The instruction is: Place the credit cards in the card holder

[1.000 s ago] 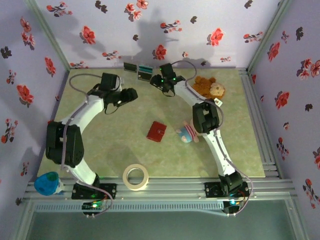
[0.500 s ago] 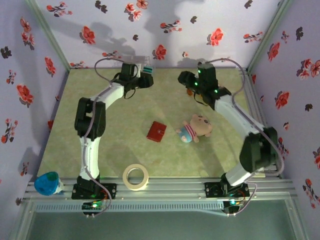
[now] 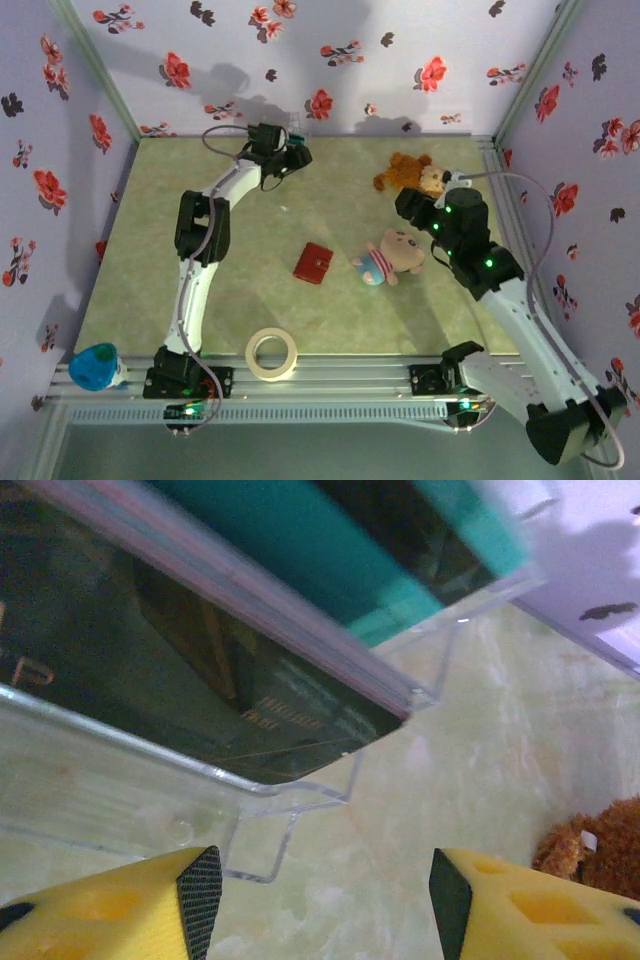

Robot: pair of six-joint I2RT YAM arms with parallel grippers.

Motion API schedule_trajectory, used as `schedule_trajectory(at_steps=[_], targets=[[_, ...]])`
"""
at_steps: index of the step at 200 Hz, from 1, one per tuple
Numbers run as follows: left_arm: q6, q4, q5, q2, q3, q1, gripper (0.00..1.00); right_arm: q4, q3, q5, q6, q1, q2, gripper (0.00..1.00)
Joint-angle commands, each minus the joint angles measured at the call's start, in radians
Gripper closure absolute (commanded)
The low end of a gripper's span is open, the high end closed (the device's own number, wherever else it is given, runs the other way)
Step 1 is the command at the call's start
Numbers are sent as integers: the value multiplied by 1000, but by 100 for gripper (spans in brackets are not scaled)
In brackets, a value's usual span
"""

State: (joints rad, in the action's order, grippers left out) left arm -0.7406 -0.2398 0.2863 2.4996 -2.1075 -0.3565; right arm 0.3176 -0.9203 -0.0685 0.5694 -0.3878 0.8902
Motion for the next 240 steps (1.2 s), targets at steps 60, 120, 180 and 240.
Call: schedule_trajectory(at_steps=[60,120,180,240], targets=[[-273,9,48,98,-98,-12,40,37,6,-31,-68,3,-43,35],[-333,30,62,118,-90,-9,46,16,11,-16,-64,4,-40,35],[-335,228,-23,54,23,-10,46,19,12,-4,-75,4,-44,35],[-360,484,-94,-15,194,-13,46,4,28,-9,-77,4,-41,35]])
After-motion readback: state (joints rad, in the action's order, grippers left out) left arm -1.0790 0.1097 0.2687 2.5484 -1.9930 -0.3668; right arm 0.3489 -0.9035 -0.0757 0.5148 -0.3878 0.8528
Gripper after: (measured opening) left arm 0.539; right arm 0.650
